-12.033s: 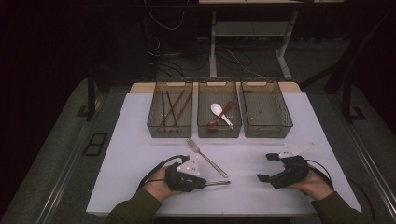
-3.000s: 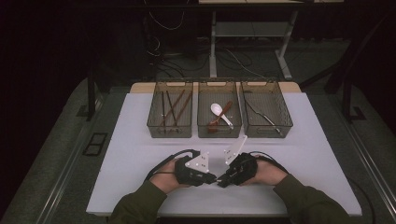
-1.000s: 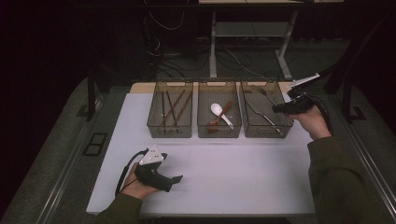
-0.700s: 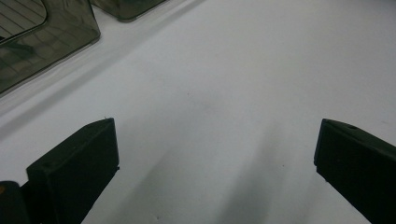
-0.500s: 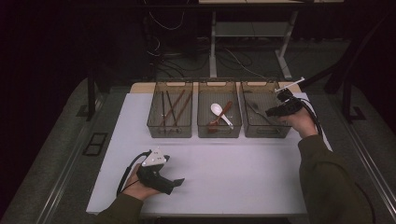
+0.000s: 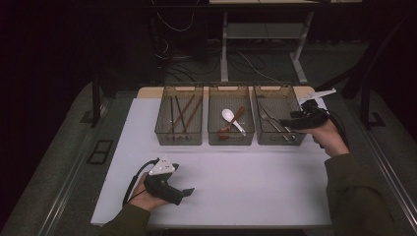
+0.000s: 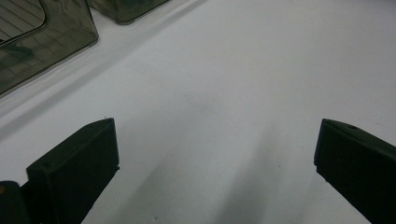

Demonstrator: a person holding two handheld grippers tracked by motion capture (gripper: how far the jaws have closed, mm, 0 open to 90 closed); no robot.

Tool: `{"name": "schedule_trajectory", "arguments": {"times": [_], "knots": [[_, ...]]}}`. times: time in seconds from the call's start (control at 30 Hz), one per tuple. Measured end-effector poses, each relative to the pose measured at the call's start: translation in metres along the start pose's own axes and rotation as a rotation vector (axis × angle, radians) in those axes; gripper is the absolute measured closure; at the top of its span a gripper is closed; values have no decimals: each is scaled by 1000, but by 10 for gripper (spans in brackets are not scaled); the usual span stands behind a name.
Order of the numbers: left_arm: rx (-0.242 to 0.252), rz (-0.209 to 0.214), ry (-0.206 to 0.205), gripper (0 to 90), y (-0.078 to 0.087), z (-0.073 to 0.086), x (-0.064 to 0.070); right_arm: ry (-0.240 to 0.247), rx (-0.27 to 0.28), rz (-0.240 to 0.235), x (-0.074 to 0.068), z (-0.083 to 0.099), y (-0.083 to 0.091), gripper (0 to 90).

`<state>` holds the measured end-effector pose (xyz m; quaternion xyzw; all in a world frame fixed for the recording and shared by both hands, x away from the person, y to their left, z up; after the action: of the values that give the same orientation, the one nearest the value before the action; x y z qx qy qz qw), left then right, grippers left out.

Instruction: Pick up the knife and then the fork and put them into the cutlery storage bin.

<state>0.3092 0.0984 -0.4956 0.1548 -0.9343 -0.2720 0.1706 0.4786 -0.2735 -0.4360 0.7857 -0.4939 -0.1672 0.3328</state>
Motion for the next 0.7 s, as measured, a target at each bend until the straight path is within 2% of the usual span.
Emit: {"name": "schedule_trajectory", "arguments": {"times": [0.13, 0.33, 0.4, 0.57, 0.7], "knots": [[-1, 3, 0, 0, 0, 0, 0, 8, 50, -35, -14, 3, 14, 305], [4, 15, -2, 0, 0, 0, 2, 37, 82, -74, -36, 18, 28, 262], [6, 18, 1, 0, -1, 0, 2, 43, 91, -100, -45, 24, 33, 245], [1, 21, -5, 0, -1, -1, 3, 74, 97, -128, -64, 43, 40, 194], [1, 23, -6, 0, -2, -1, 3, 86, 106, -132, -75, 57, 45, 182]]}}
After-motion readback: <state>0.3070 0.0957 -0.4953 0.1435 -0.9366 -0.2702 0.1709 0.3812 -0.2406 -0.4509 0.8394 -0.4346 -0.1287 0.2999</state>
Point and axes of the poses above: each handheld gripper's, and its own axes: y roughly backward along the jaws, z roughly out of its underside, x roughly to its right, the point moved 9 cm from there along -y, roughly forward along the jaws, and after that the axes turned 13 degrees about z, right-handed, at the moved point
